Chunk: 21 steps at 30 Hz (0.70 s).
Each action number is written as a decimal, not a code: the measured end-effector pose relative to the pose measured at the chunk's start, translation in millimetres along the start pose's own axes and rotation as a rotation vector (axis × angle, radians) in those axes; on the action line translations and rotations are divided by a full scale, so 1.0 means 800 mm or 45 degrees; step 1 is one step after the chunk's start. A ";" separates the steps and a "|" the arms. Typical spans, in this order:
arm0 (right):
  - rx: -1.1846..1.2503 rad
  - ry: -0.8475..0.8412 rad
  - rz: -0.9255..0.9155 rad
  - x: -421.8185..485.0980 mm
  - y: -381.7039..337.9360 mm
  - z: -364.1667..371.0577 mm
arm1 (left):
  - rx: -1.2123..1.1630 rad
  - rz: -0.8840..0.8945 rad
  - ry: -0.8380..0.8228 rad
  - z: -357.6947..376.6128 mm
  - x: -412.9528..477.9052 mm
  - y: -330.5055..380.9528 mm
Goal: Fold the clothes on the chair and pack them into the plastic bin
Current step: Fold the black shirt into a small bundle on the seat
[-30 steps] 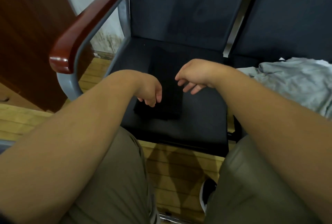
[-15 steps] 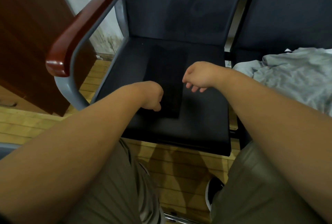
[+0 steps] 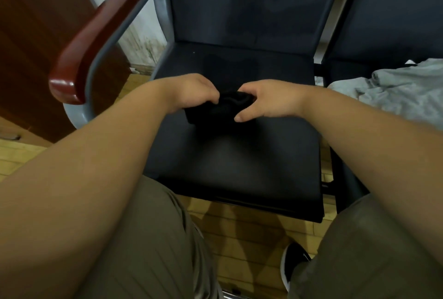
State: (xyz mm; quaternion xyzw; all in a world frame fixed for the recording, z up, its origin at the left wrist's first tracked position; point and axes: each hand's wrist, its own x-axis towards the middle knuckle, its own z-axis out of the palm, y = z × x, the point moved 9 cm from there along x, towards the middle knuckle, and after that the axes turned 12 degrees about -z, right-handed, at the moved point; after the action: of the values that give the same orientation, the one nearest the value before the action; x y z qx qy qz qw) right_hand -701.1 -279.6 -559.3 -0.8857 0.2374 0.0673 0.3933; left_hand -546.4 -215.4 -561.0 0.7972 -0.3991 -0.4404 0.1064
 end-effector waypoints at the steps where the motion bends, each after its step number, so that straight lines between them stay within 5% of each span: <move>1: -0.013 0.077 0.000 0.004 0.001 -0.005 | -0.035 0.012 0.007 -0.004 0.002 -0.002; 8: 0.120 0.285 0.012 0.008 0.003 -0.018 | 0.087 0.109 -0.075 -0.009 -0.005 -0.010; 11: 0.152 0.316 0.027 0.006 0.004 -0.020 | 0.347 0.125 0.092 -0.023 -0.008 -0.011; 14: 0.166 0.337 0.021 0.001 0.003 -0.026 | 0.232 0.179 0.175 -0.037 -0.015 -0.009; 21: 0.146 0.018 0.001 -0.028 -0.009 -0.012 | 0.184 0.215 -0.059 -0.016 -0.028 -0.012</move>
State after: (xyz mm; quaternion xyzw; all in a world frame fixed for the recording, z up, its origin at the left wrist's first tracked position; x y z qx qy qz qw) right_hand -718.4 -274.3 -541.2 -0.8620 0.2439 0.0475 0.4418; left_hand -537.3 -194.8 -544.7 0.7558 -0.4979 -0.4184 0.0761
